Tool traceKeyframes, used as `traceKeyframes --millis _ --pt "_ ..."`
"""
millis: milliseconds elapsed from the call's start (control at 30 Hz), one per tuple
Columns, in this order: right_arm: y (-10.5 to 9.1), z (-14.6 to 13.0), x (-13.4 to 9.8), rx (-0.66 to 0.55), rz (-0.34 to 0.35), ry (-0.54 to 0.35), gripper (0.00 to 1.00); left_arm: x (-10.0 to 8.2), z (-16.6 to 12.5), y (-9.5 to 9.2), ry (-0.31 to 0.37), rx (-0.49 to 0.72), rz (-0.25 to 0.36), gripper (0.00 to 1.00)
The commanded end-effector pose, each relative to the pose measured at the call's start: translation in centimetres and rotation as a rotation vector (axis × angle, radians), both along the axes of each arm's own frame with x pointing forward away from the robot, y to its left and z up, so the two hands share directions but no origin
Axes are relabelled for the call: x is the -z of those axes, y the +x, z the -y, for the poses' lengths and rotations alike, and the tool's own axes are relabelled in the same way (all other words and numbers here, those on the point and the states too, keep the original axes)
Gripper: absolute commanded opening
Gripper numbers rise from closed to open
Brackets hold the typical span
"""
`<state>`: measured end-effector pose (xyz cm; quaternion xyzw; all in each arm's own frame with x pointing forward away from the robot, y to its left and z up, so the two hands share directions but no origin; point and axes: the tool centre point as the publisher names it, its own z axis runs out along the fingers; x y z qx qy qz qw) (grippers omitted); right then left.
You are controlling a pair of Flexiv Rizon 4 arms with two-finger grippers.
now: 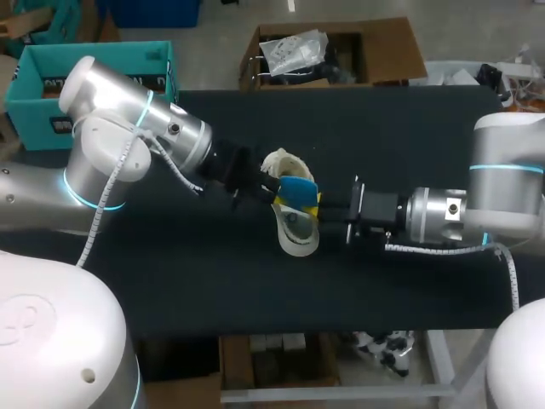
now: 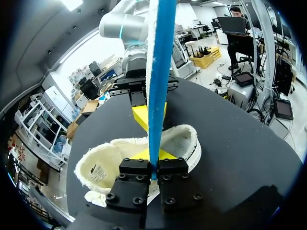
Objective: Open the shoe tongue, take the insole out of the shoe, put the insole back into the shoe, and pack the shoe into the shoebox
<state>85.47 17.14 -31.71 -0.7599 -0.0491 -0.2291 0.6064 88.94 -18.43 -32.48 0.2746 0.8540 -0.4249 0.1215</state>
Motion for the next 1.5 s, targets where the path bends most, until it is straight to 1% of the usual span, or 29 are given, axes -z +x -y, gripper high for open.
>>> traceKeyframes --millis 33,67,100,133,167,200,233,267,333,367,400,433,467,533,667,700,767,867,967,1067,1133,1233,1267,1300,1333,1433,1500 --pt "0.0 -0.3 0.0 -0.016 0.035 -0.020 0.00 -0.2 0.0 -1.0 -0.027 -0.027 0.029 0.00" --pt "-0.1 -0.2 0.0 -0.019 0.058 -0.012 0.00 -0.2 0.0 -1.2 -0.053 -0.025 0.037 0.00" --pt "-0.2 -0.2 -0.1 -0.026 0.069 -0.018 0.00 -0.2 -0.1 -1.3 -0.075 -0.030 0.031 0.00" --pt "-0.2 -0.2 0.0 -0.025 0.086 -0.015 0.00 -0.1 -0.1 -1.3 -0.066 -0.039 0.053 0.00" --pt "-0.2 -0.2 0.0 -0.029 0.104 -0.013 0.00 0.1 -0.1 -1.3 -0.087 -0.043 0.053 0.00" --pt "-0.2 -0.2 0.0 -0.032 0.117 -0.021 0.00 0.2 -0.1 -1.3 -0.088 -0.047 0.052 0.00" --pt "-0.2 -0.3 0.1 -0.034 0.126 -0.020 0.00 0.3 -0.1 -1.3 -0.085 -0.055 0.069 0.00" --pt "-0.2 -0.3 0.2 -0.035 0.134 -0.017 0.00 0.3 -0.1 -1.3 -0.104 -0.051 0.069 0.00" --pt "0.0 -0.5 0.4 -0.044 0.153 -0.026 0.00 0.5 -0.1 -1.3 -0.092 -0.056 0.092 0.00" --pt "0.2 -0.6 0.5 -0.041 0.165 -0.027 0.00 0.7 -0.1 -1.2 -0.105 -0.051 0.090 0.00" --pt "0.3 -0.7 0.6 -0.044 0.170 -0.035 0.00 0.8 -0.2 -0.9 -0.090 -0.059 0.106 0.00" --pt "0.5 -0.8 0.8 -0.047 0.176 -0.034 0.00 1.0 -0.2 -0.7 -0.091 -0.057 0.117 0.00" --pt "0.7 -0.9 1.0 -0.047 0.185 -0.034 0.00 1.1 -0.2 -0.5 -0.095 -0.056 0.112 0.00" --pt "1.1 -1.2 1.4 -0.050 0.188 -0.040 0.00 1.2 -0.2 0.1 -0.093 -0.058 0.131 0.00" --pt "2.1 -1.5 2.4 -0.050 0.197 -0.045 0.00 1.5 -0.1 1.6 -0.096 -0.060 0.139 0.00" --pt "2.3 -1.5 2.5 -0.042 0.197 -0.058 0.00 1.5 0.0 2.0 -0.096 -0.060 0.142 0.00" --pt "2.6 -1.5 2.7 -0.042 0.194 -0.060 0.00 1.6 0.1 2.5 -0.101 -0.052 0.139 0.00" --pt "3.3 -1.5 3.2 -0.030 0.180 -0.092 0.00 2.1 0.3 3.4 -0.100 -0.044 0.124 0.00" --pt "3.5 -1.3 3.5 -0.016 0.174 -0.107 0.00 2.8 0.6 3.8 -0.093 -0.036 0.116 0.00" --pt "3.6 -1.1 3.6 -0.006 0.174 -0.115 0.00 2.9 0.7 3.9 -0.097 -0.028 0.109 0.00" --pt "3.7 -1.0 3.6 -0.003 0.178 -0.116 0.00 2.9 0.7 4.0 -0.103 -0.022 0.107 0.00" --pt "3.7 -0.7 3.5 0.008 0.184 -0.124 0.00 2.3 0.6 3.7 -0.109 -0.006 0.120 0.00" --pt "3.7 -0.6 3.5 0.013 0.185 -0.128 0.00 1.9 0.6 3.5 -0.110 0.002 0.130 0.28" --pt "3.6 -0.5 3.4 0.016 0.186 -0.130 0.00 1.6 0.6 3.2 -0.112 0.006 0.137 0.38" --pt "3.6 -0.3 3.4 0.021 0.188 -0.129 0.00 1.1 0.6 2.9 -0.118 0.020 0.149 0.39" --pt "3.6 0.0 3.5 0.029 0.188 -0.133 0.00 0.1 0.6 2.1 -0.130 0.045 0.173 0.38" --pt "3.6 0.1 3.5 0.034 0.187 -0.138 0.00 -0.5 0.7 1.6 -0.132 0.059 0.186 0.35"
